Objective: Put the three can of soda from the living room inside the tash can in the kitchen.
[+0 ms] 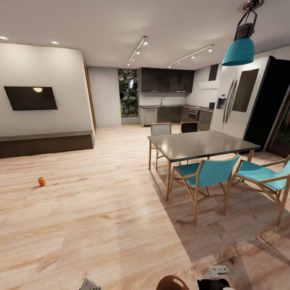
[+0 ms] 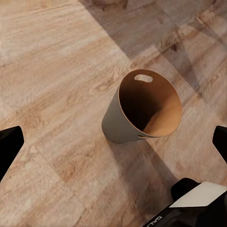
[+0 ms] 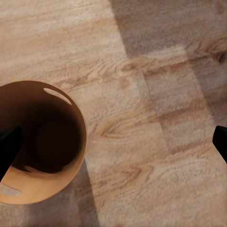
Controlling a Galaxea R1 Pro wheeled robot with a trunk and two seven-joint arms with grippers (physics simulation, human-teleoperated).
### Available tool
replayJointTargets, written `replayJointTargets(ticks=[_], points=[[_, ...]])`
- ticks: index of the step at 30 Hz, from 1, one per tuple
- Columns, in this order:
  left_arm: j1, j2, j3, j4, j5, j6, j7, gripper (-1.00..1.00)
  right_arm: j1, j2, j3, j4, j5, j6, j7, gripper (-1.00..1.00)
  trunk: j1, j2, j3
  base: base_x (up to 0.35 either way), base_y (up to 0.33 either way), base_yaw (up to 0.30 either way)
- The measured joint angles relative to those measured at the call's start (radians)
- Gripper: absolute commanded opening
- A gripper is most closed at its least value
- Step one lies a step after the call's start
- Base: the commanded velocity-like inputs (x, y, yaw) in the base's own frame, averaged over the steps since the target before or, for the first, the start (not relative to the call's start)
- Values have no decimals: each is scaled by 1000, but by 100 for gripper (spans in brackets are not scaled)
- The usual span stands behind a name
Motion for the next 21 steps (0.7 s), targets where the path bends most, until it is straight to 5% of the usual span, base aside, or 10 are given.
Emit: replayJointTargets(ticks=[21], points=[[0, 0, -1, 0, 0, 0, 0, 100, 0, 0, 1, 0, 0, 1, 2, 100, 77, -140, -80, 0, 0, 0]])
